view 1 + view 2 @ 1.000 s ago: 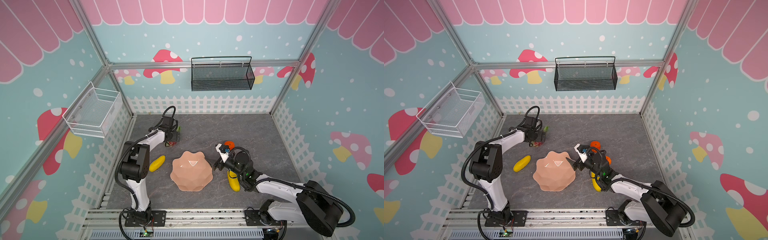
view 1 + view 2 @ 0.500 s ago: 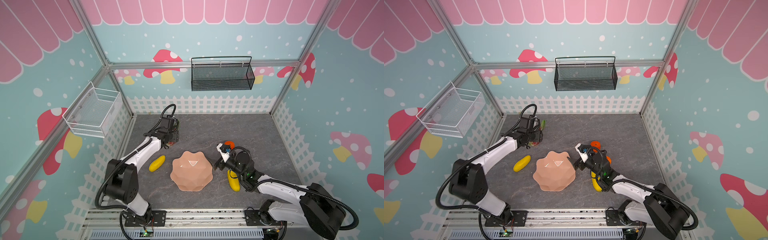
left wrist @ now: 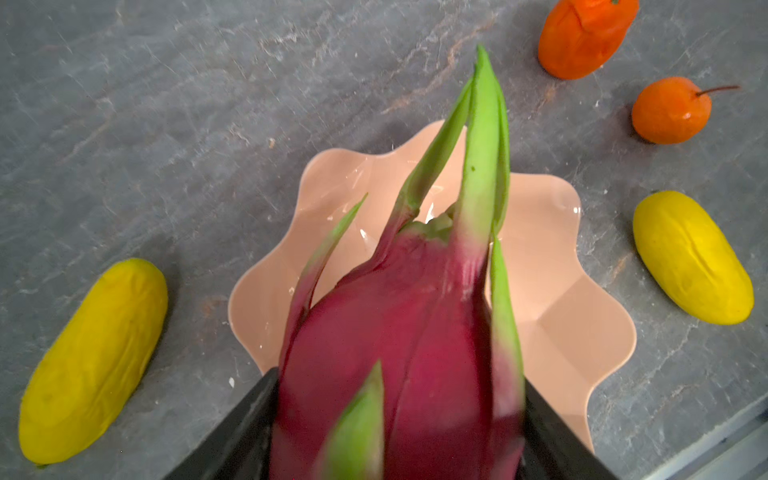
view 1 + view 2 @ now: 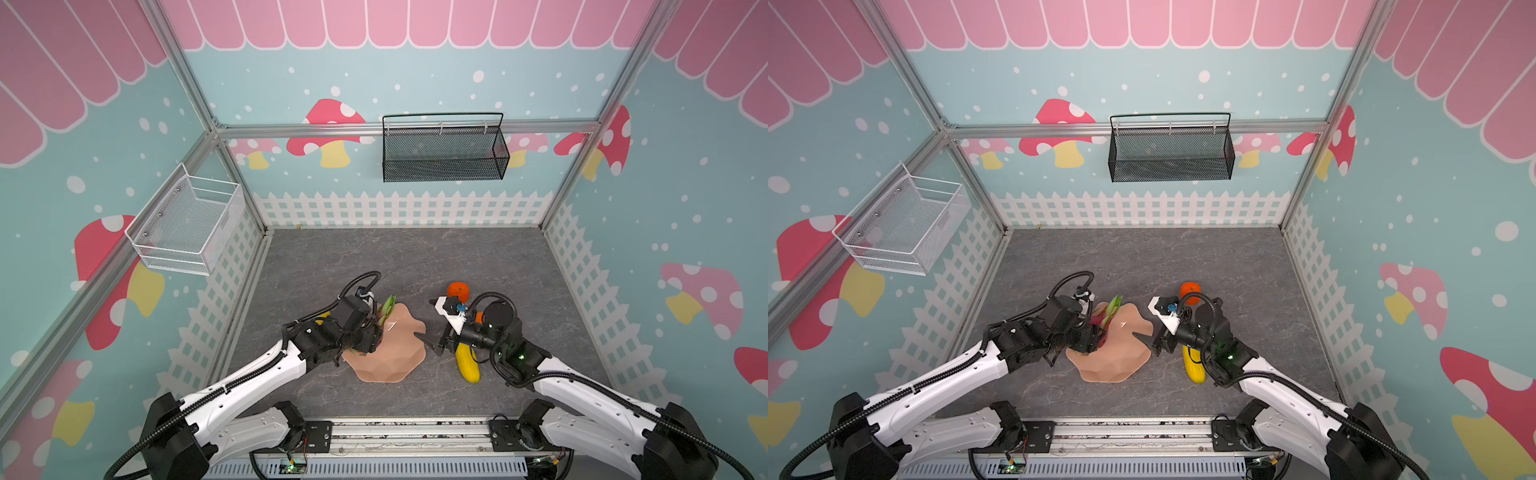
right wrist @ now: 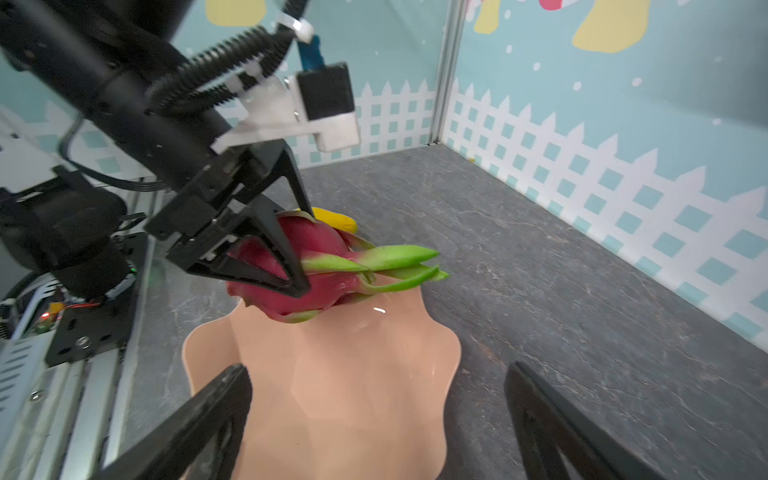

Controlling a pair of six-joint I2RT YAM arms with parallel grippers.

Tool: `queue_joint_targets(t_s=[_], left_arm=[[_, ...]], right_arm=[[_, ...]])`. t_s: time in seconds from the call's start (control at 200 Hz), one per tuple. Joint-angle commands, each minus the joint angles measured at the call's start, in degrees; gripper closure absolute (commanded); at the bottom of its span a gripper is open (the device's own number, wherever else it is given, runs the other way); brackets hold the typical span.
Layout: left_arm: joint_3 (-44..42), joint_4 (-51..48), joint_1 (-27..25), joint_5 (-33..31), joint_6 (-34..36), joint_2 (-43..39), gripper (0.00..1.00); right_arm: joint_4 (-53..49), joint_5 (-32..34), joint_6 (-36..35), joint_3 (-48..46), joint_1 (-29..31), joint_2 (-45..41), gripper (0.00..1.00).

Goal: Place and organize the fake fruits in the fruit bowl
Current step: 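Carry the dragon fruit with the left gripper into the pink bowl and release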

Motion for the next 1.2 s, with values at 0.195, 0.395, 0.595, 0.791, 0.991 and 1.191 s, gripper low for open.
queue_joint_targets(t_s=[0.195,0.395,0.595,0.791,0.991,1.191], left_arm=[[-1.87,5.39,-3.56,-0.15,-3.62,3.31,0.33],[-1.04,6.97,-5.75,-1.52,-4.31,8.08,0.32],[-0.91,7.18,-6.50,-1.48,-4.52,11.09,0.31],[-1.27,8.77,-6.55,-1.44,-4.21,13.42,0.29],[-1.39,9.42,-6.54,-1.37,-4.07,15.12,0.26],[-1.83,9.72,-6.64,-1.44,-3.83,14.06,0.15]], right_arm=[[2.13,-1.47,2.43,-8.87,-0.18,-3.89,0.02],[1.97,1.26,2.42,-10.01,-0.18,-7.24,0.02],[1.93,0.91,2.69,-10.16,-0.20,-7.60,0.02],[1.77,0.19,2.59,-9.68,-0.18,-6.21,0.02],[1.73,-0.16,2.43,-9.55,-0.18,-5.09,0.02],[1.72,-0.16,2.38,-9.42,-0.18,-4.56,0.02]])
